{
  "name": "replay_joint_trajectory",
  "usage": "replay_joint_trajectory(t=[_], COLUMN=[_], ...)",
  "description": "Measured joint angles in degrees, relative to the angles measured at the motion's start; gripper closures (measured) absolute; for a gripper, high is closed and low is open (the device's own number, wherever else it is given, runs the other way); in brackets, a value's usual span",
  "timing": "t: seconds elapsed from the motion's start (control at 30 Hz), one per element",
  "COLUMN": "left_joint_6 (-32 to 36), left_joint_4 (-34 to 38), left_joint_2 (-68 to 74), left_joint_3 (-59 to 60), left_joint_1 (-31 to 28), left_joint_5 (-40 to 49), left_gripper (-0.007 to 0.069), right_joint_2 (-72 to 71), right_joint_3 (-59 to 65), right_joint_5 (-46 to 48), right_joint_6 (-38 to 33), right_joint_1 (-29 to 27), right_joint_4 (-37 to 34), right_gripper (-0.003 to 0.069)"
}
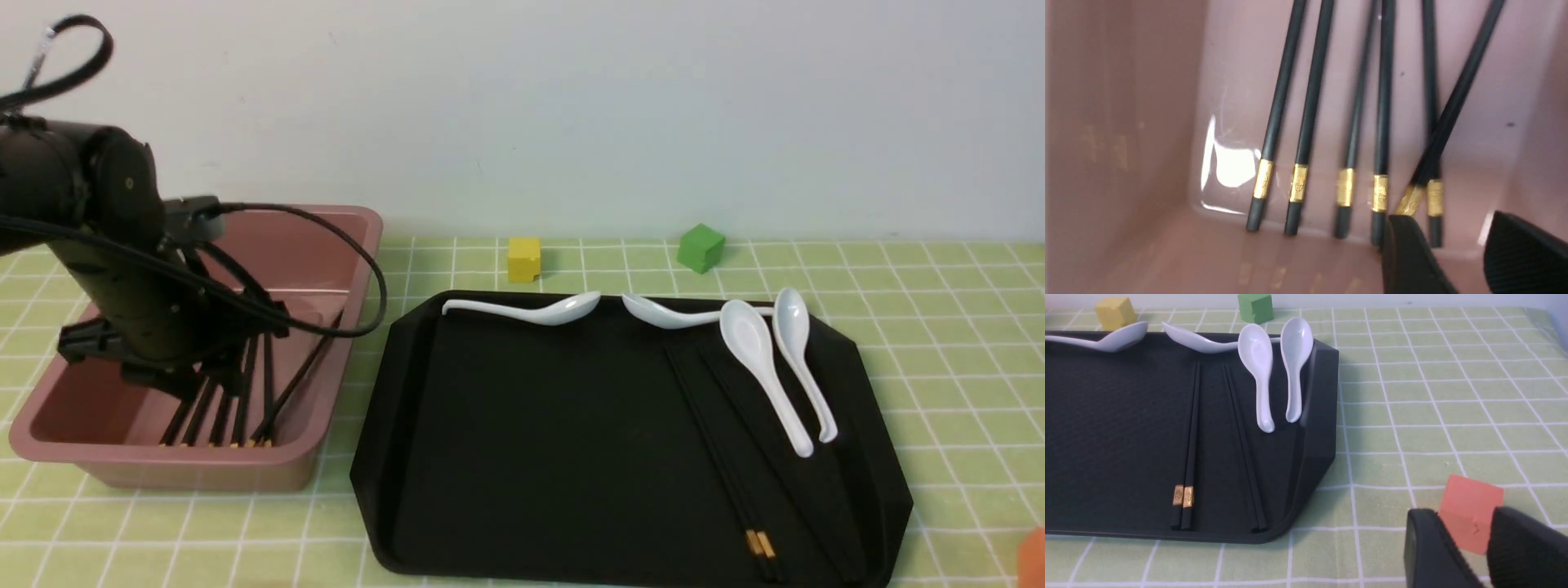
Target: On green tablecloth take chopsticks from black tray and put them in box.
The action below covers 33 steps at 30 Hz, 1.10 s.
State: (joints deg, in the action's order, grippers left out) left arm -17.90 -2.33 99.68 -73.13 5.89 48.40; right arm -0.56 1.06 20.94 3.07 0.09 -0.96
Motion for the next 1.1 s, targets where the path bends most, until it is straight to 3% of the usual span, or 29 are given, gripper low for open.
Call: replay_joint_trajectory(t=[0.03, 0.17, 0.23, 0.37, 0.53, 0.87, 1.1], left_joint_6=[0.1, 1.6, 2.4, 2.9, 5.7, 7.0, 5.3], left_joint_4=[0.0, 0.0, 0.1, 1.9, 6.3, 15.5, 19.0], left_joint_2=[-0.6, -9.4, -14.1, -22.3, -39.6, -84.2, -93.8], left_joint_3=[0.0, -0.1, 0.4, 4.3, 17.7, 52.1, 57.7], left_joint_1=[0.0, 0.0, 0.0, 0.0, 0.0, 0.0, 0.0], left_joint_5=[0.1, 3.3, 4.7, 5.1, 0.6, -26.4, -30.8], left_gripper=[0.0383, 0.06, 0.0637, 0.0637, 0.0637, 0.0637, 0.0637], right_joint_2=[0.0, 0.0, 0.0, 0.0, 0.0, 0.0, 0.0], right_joint_3=[0.0, 0.0, 0.0, 0.0, 0.0, 0.0, 0.0], right_joint_5=[0.0, 0.0, 0.0, 0.0, 0.0, 0.0, 0.0], right_joint_6=[0.0, 0.0, 0.0, 0.0, 0.0, 0.0, 0.0], right_joint_1=[0.0, 0.0, 0.0, 0.0, 0.0, 0.0, 0.0], right_joint_4=[0.0, 0.0, 0.0, 0.0, 0.0, 0.0, 0.0], right_gripper=[0.0419, 0.0419, 0.0419, 0.0419, 0.0419, 0.0419, 0.0419])
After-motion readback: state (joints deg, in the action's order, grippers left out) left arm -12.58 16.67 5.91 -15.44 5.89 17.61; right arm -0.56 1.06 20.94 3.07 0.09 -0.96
